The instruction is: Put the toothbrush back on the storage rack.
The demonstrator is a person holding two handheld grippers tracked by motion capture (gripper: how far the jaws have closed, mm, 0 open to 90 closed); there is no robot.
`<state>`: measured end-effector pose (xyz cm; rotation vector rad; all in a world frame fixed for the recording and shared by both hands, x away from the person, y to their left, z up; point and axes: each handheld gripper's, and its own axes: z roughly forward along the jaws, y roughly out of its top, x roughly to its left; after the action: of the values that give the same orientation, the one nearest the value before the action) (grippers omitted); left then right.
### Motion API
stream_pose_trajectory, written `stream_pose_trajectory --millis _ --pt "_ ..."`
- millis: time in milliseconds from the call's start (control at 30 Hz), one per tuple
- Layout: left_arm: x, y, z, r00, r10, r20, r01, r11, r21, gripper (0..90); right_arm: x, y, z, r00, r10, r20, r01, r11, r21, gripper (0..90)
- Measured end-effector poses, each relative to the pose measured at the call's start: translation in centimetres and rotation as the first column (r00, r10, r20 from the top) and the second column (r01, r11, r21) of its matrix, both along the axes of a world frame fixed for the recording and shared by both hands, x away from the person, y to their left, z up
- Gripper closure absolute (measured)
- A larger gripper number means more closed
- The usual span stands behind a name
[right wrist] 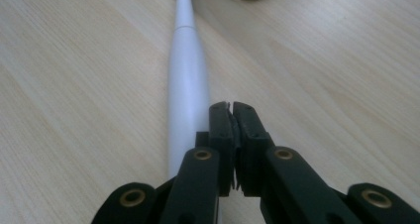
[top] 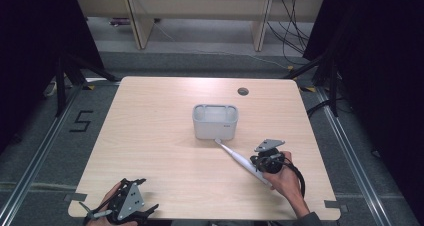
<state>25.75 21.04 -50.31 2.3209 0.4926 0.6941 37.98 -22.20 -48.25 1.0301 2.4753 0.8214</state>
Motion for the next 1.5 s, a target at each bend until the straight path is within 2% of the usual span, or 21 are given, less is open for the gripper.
stream_pose_trajectory --millis 67,133,167,267,333,367,467,500,533,633,733,800,833,867,1167,1233,1300,1333,1367,1400,1500 --pt "0.0 0.0 -0.1 1.0 0.001 0.003 -0.001 1.0 -0.002 15.1 -0.1 0.1 0.2 0.9998 -0.016 -0.008 0.016 1.0 0.001 85.0" --pt "0.0 0.0 -0.1 1.0 0.003 0.001 -0.003 1.0 -0.007 15.1 0.2 -0.2 0.8 0.9998 -0.013 0.013 0.013 1.0 -0.003 80.0" --pt "0.0 0.0 -0.1 1.0 0.003 0.0 -0.003 1.0 -0.008 15.1 0.3 -0.3 1.9 0.9994 -0.033 0.009 0.033 0.999 0.01 74.4" --pt "0.0 0.0 -0.1 1.0 0.005 0.0 -0.005 0.9999 -0.016 15.1 0.4 -0.2 2.4 0.9991 -0.035 -0.025 0.035 0.999 0.019 66.6" --pt "0.0 0.0 0.0 1.0 -0.001 0.0 0.001 1.0 -0.004 15.1 0.7 0.3 3.1 0.999 -0.031 -0.032 0.03 1.0 -0.005 60.5" --pt "0.0 0.0 0.0 1.0 0.0 0.0 0.0 1.0 -0.004 15.1 0.8 0.4 3.5 0.9984 -0.014 -0.055 0.013 1.0 -0.016 57.8" --pt "0.1 0.1 0.0 0.9999 -0.008 -0.008 0.008 1.0 0.0 15.1 1.0 0.7 4.0 0.9988 -0.013 -0.047 0.012 1.0 -0.012 54.3" --pt "0.1 0.0 -0.1 1.0 0.0 0.001 0.0 1.0 0.003 15.1 1.6 1.0 4.4 0.9972 0.011 -0.074 -0.014 0.999 -0.045 49.9" --pt "0.1 0.0 -0.1 1.0 0.0 0.001 0.0 1.0 0.003 15.1 1.6 1.0 4.4 0.9972 0.011 -0.074 -0.014 0.999 -0.045 49.9" --pt "0.0 0.0 -0.1 1.0 0.002 0.001 -0.002 1.0 -0.008 15.1 2.4 1.8 4.5 0.9897 0.035 -0.139 -0.05 0.993 -0.106 49.2" --pt "0.0 0.0 -0.1 1.0 0.001 0.001 -0.001 1.0 -0.006 15.1 2.8 2.4 4.4 0.9786 0.048 -0.2 -0.073 0.99 -0.12 48.3" --pt "0.0 0.0 -0.1 1.0 0.0 0.002 0.0 1.0 -0.003 15.1 3.0 2.5 4.3 0.9789 0.068 -0.193 -0.094 0.987 -0.128 48.2" --pt "0.0 0.0 -0.1 1.0 0.002 0.004 -0.002 1.0 -0.005 15.1 3.2 2.7 4.2 0.9735 0.067 -0.218 -0.097 0.986 -0.132 48.3" --pt "0.1 0.0 -0.1 1.0 0.002 0.003 -0.002 1.0 -0.005 15.1 3.5 2.7 4.1 0.9732 0.085 -0.214 -0.115 0.984 -0.134 48.4" --pt "0.0 0.0 -0.1 1.0 0.001 0.001 -0.001 1.0 -0.009 15.1 3.7 3.3 4.1 0.966 0.096 -0.24 -0.134 0.98 -0.147 49.5" --pt "0.1 0.1 0.0 0.9999 -0.01 -0.014 0.011 0.9999 0.012 15.1 3.8 3.5 3.9 0.9614 0.105 -0.255 -0.146 0.978 -0.148 49.0" --pt "0.0 0.0 -0.1 0.9998 -0.004 -0.019 0.004 1.0 -0.003 15.1 3.9 3.6 3.8 0.9589 0.105 -0.263 -0.15 0.977 -0.154 49.0" --pt "0.1 -0.1 -0.2 1.0 0.0 -0.002 0.0 1.0 -0.006 15.1 3.9 3.7 3.7 0.9554 0.081 -0.284 -0.13 0.979 -0.158 49.2" --pt "0.1 0.0 -0.1 1.0 -0.001 -0.006 0.001 1.0 -0.002 15.1 4.1 3.7 3.6 0.9573 0.106 -0.269 -0.154 0.974 -0.164 49.4" --pt "0.1 0.0 -0.1 1.0 -0.001 -0.006 0.001 1.0 -0.002 15.1 4.1 3.8 3.6 0.9568 0.097 -0.274 -0.147 0.975 -0.167 49.9" --pt "0.1 0.1 0.0 0.9999 -0.009 -0.01 0.009 1.0 0.0 15.1 4.2 4.0 3.5 0.9503 0.113 -0.29 -0.17 0.969 -0.179 50.5"
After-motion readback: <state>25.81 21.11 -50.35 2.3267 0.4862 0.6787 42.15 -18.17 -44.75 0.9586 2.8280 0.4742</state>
